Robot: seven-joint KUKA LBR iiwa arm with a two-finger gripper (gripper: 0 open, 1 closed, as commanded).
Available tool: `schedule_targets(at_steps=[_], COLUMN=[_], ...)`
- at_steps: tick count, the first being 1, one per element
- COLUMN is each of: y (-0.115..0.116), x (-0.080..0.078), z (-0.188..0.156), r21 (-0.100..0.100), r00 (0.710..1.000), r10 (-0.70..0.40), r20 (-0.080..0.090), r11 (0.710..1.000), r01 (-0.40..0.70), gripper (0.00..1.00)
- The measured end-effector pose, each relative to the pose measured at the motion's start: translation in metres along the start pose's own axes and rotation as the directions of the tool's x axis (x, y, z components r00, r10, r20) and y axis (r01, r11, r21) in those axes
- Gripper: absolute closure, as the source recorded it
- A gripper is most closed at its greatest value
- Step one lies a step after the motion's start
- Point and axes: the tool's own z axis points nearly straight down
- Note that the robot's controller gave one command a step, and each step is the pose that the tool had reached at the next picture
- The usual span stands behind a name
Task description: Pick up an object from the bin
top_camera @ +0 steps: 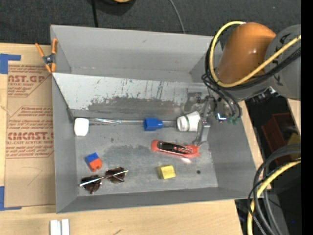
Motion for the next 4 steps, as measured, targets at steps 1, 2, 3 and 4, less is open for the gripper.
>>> schedule_targets(at_steps=[1,2,3,4], y=[0.0,0.0,-0.008,-0.015], x=[-0.001,0.001,0.011,0.034], z=[-0.005,0.033,0.088,0.12], r21=[0.001,0.002,0.0,-0.001], r00=[1.0,0.999,1.0,1.0], r10=[-0.001,-0.037,-0.022,0.019], r20=[0.007,0.015,0.012,0.009], r11=[1.0,0.999,1.0,1.0], r01=[0.001,0.037,0.022,-0.019], gripper=[0.0,0.0,0.0,0.0])
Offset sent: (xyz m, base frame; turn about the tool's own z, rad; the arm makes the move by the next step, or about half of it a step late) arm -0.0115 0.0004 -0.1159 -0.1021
